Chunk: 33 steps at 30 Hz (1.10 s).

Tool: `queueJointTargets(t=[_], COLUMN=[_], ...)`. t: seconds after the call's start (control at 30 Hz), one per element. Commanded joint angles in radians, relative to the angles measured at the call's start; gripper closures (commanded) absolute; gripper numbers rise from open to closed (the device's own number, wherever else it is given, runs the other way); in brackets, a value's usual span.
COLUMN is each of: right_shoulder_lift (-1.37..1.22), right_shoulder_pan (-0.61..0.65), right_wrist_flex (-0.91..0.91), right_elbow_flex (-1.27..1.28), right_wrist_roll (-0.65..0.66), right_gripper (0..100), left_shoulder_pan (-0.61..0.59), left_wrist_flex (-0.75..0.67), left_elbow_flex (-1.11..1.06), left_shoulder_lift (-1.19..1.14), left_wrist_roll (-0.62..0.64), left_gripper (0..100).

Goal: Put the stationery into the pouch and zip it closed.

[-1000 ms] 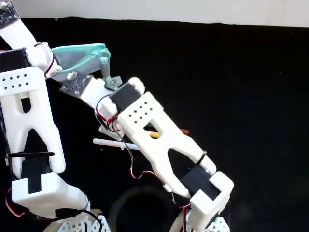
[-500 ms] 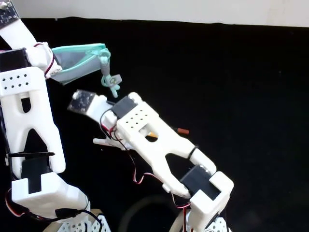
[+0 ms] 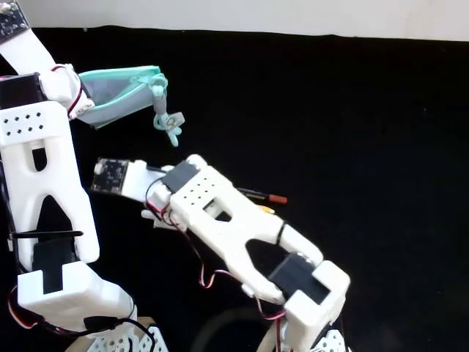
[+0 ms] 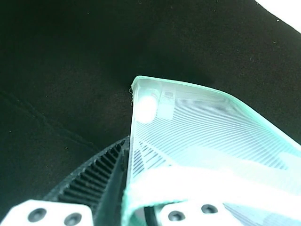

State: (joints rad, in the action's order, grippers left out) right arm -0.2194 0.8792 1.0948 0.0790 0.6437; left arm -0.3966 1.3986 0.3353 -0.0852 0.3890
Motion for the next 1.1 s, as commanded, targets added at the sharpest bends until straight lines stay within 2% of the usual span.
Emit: queueJointTargets(t=[0.0, 0.27, 0.8, 0.87, 1.0, 1.07], right_shoulder_lift=[-0.036, -0.077, -0.349, -0.357, -0.36, -0.36], right_shoulder_pan=[0.016, 0.031, 0.03, 0.03, 0.03, 0.03], right_wrist_flex=[-0.084, -0.116, -0.11, -0.11, -0.11, -0.11], right_elbow_flex=[-0.015, -0.033, -0.298, -0.298, -0.295, -0.294], right_wrist_roll=[0.025, 0.026, 0.023, 0.026, 0.026, 0.026], right_gripper=[83.6, 83.6, 83.7, 85.9, 96.7, 97.5], left_shoulder_pan=[0.012, 0.012, 0.012, 0.012, 0.013, 0.013], left_wrist_flex=[-0.009, -0.011, -0.009, -0.009, -0.009, -0.009], left_elbow_flex=[0.007, -0.004, -0.004, -0.004, -0.004, -0.004], left_shoulder_lift=[0.002, 0.002, 0.002, 0.002, 0.002, 0.002], left_wrist_roll=[0.005, 0.005, 0.005, 0.005, 0.005, 0.005], left_gripper=[99, 99, 99, 99, 99, 99])
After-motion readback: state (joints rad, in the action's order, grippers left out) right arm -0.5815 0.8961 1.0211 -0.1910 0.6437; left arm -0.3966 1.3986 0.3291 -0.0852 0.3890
